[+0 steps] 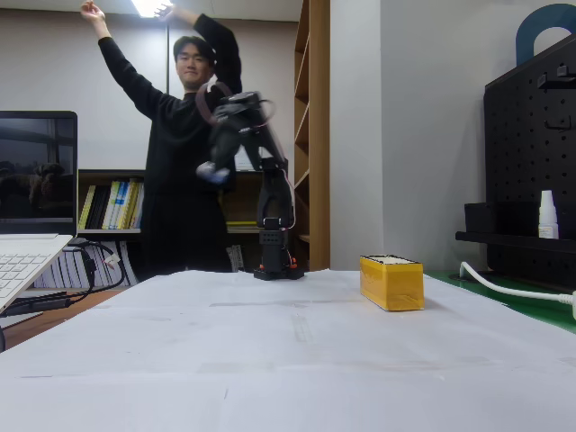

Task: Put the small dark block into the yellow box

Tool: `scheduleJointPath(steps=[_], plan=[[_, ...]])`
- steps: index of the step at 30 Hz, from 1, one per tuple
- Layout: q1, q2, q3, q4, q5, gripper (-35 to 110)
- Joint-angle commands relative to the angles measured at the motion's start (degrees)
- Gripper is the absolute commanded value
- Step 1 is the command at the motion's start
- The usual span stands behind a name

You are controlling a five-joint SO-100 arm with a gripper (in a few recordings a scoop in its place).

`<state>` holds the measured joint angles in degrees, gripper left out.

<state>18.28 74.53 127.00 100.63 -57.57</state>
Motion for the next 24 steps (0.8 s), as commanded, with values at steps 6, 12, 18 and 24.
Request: scheduleJointPath(steps=[6,12,18,24], plan=[[-13.8,-7.29,-6.86,1.23,-28.13,0],[-26.46,-3.78,-10.37,-3.43,-27.95,0],[-34.45,-0.88,-18.46,-9.4,-28.13,0],[-40.17,-0.88,-28.21,-14.33,-30.23,0]])
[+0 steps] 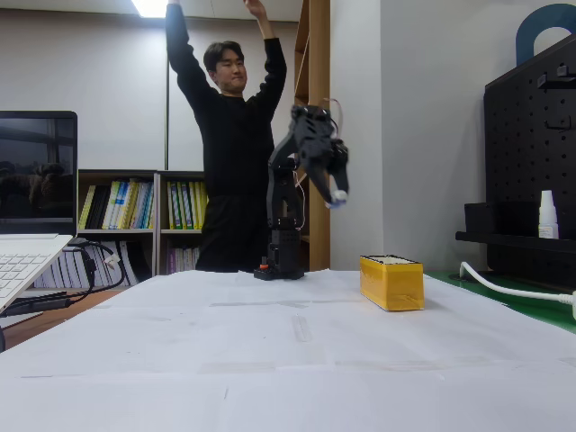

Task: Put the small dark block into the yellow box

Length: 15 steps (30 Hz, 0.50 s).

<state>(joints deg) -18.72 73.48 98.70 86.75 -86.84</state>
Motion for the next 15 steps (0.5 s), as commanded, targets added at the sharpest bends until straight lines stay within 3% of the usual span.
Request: scheduleJointPath(steps=[1,15], plan=[[-4.22,0.18,0.09,0.0,-0.88,0],[-13.27,5.54,-5.54,-11.69,9.58,0]])
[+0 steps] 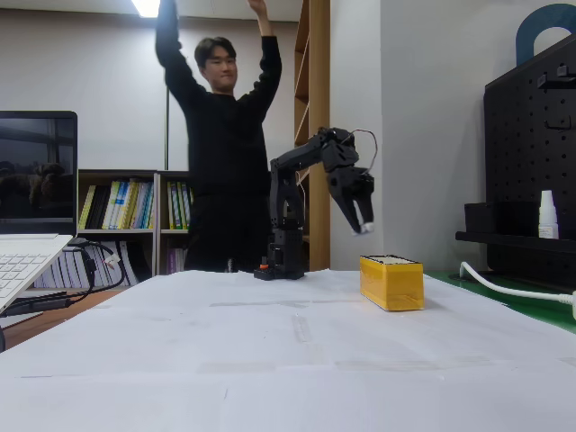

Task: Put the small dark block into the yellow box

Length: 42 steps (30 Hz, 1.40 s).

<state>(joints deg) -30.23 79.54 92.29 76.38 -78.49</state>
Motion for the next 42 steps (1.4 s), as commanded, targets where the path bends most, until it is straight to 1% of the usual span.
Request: scheduleJointPath(steps=[1,4,8,15,17,23,26,28,29,39,42], plan=[[-2.2,-0.53,0.0,-2.2,1.58,0],[-3.34,-0.26,-1.49,-4.92,3.25,0],[-4.22,1.67,-1.23,-5.71,3.87,0],[-4.39,3.52,-1.58,-10.02,6.24,0],[-4.39,3.69,-1.58,-10.2,6.24,3],[-4.22,3.34,-1.32,-9.93,6.59,4],[-3.34,3.34,-0.18,-10.28,5.36,17],[-2.64,3.6,1.49,-10.2,5.71,37],[-2.37,3.69,1.93,-10.2,5.71,41],[0.0,3.08,5.71,-10.28,9.23,40],[1.58,-2.99,5.36,-9.14,10.28,40]])
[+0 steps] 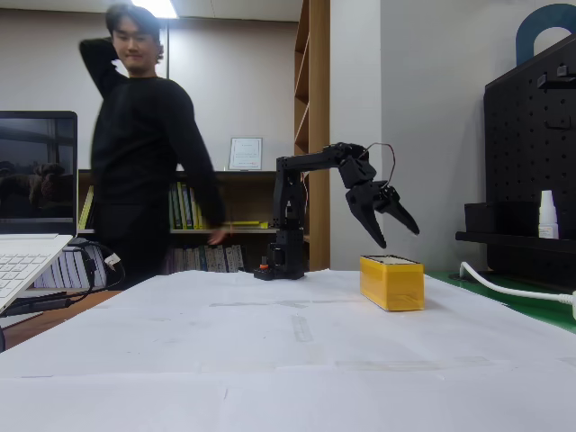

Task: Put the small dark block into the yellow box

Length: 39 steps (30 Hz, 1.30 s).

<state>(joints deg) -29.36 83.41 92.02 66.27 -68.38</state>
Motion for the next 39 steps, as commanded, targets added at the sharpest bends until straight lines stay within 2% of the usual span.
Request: scheduleJointPath(steps=[1,6,9,13,19,23,27,33,39], plan=[[1.67,-9.93,5.54,1.93,0.18,40],[8.61,-28.13,4.31,10.02,-2.46,38],[14.77,-38.94,-2.37,15.12,-6.42,17],[22.76,-53.0,-24.52,16.88,-15.21,0],[23.99,-71.02,-55.11,17.14,-23.99,0],[25.22,-79.1,-69.35,13.27,-24.43,0],[25.14,-84.29,-75.94,15.29,-20.83,0],[28.65,-86.04,-85.96,9.4,-20.65,0],[28.04,-91.32,-86.04,17.75,-18.54,0]])
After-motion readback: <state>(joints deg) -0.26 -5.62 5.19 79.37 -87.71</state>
